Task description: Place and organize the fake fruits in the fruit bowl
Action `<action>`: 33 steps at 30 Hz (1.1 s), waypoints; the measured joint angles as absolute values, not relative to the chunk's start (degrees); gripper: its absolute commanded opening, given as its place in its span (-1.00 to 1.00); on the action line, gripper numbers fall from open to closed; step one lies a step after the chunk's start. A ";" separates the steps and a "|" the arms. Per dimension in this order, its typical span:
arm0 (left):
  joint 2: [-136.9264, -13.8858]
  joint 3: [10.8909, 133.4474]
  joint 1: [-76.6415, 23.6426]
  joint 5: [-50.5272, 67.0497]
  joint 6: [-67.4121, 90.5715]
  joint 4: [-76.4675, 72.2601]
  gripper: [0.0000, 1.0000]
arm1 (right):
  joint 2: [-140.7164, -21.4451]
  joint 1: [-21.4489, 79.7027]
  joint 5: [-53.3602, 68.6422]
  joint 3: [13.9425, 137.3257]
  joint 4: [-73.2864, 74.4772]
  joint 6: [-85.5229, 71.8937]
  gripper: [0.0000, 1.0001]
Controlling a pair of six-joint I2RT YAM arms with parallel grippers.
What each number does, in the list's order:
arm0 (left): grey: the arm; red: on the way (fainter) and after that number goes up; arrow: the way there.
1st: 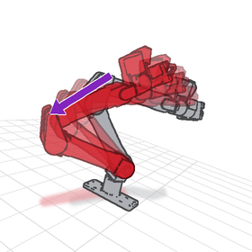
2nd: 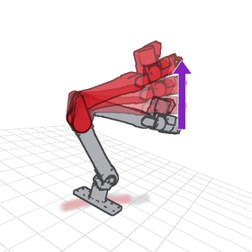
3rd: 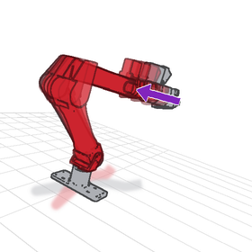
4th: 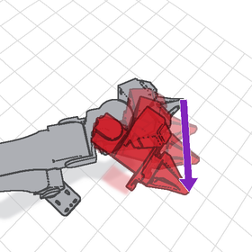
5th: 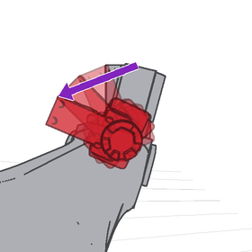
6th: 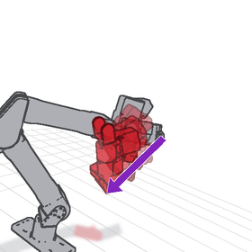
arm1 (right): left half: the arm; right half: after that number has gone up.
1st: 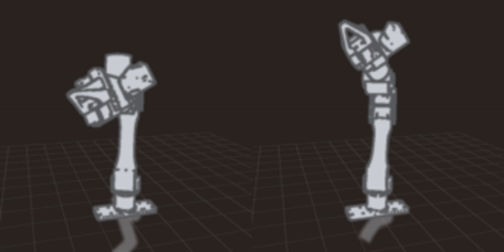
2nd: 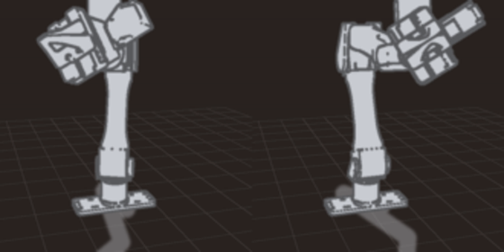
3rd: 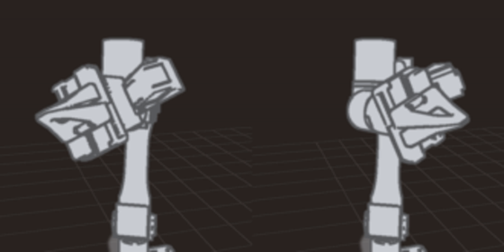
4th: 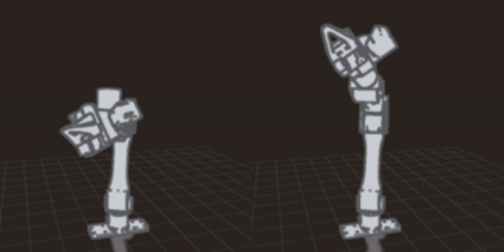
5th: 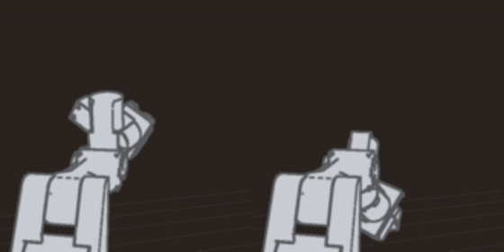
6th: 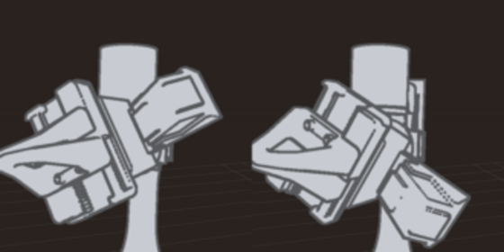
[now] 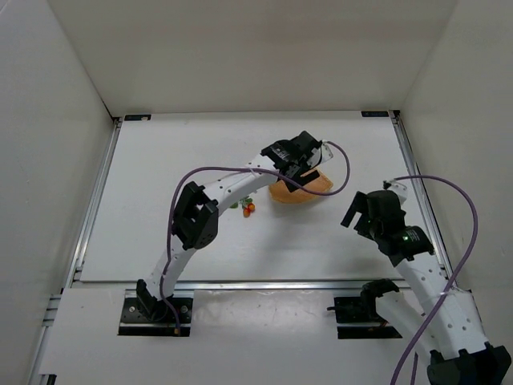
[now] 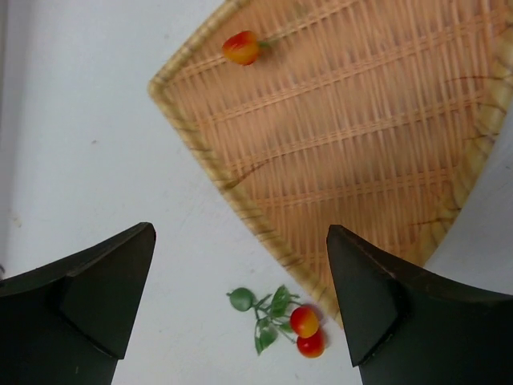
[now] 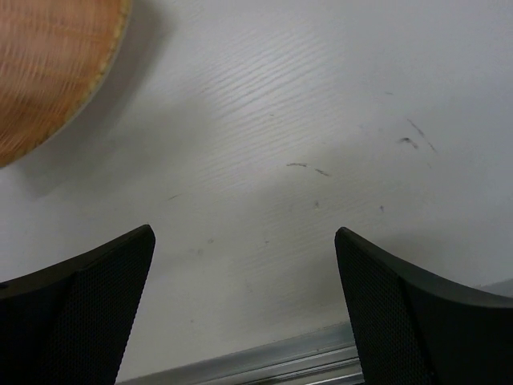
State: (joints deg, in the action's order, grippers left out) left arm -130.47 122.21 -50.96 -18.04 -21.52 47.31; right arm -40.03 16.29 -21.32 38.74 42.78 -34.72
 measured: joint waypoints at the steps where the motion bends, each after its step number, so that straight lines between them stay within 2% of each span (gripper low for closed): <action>1: -129.86 122.19 -50.65 -19.09 -21.41 47.33 0.98 | -40.91 17.45 -20.23 39.29 42.17 -33.69 0.92; 5: -124.73 119.74 -48.71 -21.76 -19.97 47.13 0.98 | -46.50 26.48 -16.84 42.33 37.60 -29.41 0.89; 8: -117.25 115.57 -43.13 -22.44 -18.37 46.85 0.98 | -54.04 34.65 -15.14 46.81 34.17 -27.14 0.87; 16: -95.02 96.03 -14.81 -22.83 -11.97 45.06 0.98 | -87.53 53.04 -15.90 73.08 31.18 -20.29 0.82; 19: -91.09 89.10 -9.67 -21.26 -9.85 45.82 0.98 | -102.39 55.27 -17.08 87.59 32.23 -17.34 0.79; 22: -89.12 83.33 -6.66 -18.22 -8.12 46.74 0.98 | -113.30 55.83 -18.24 96.47 33.69 -15.29 0.79; 29: -87.64 78.15 -1.41 -14.37 -6.98 47.92 0.98 | -127.76 55.22 -17.91 104.29 37.47 -14.26 0.77; 33: -87.48 78.02 -0.05 -13.50 -6.96 47.86 0.98 | -131.46 54.19 -17.58 107.79 37.74 -14.35 0.60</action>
